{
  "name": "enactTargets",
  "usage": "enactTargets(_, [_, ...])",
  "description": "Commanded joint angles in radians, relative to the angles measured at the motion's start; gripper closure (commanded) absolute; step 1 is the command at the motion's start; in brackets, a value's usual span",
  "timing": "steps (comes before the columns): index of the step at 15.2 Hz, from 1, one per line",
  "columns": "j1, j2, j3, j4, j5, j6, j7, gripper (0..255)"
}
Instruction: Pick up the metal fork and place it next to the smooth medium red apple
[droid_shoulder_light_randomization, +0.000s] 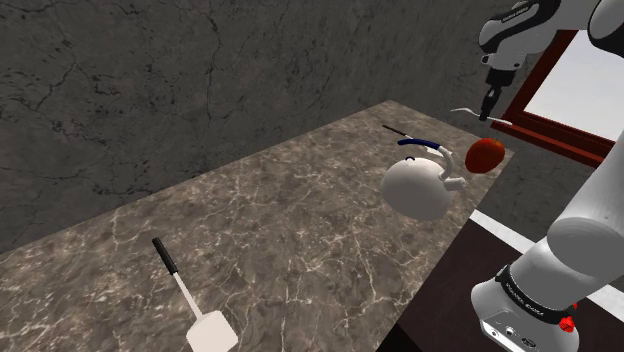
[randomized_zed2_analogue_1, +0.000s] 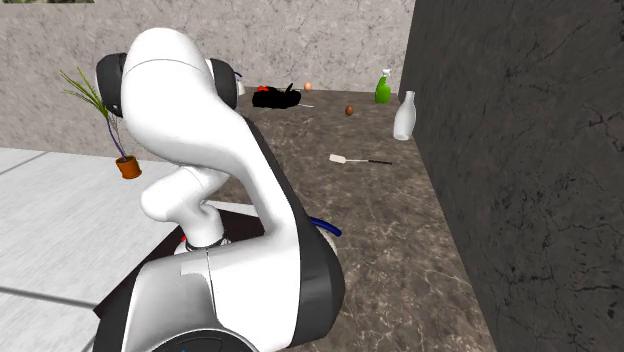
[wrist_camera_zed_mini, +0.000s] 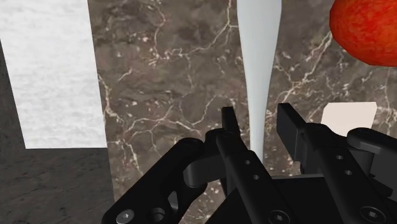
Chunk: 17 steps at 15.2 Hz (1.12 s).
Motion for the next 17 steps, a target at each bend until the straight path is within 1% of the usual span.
enactTargets(1, [-0.003,0.011,0.002,-0.013,0.007,0.023,-0.003,255])
enactTargets(17, [-0.026,0.111,0.027,-0.116,0.070,0.211,-0.029,255])
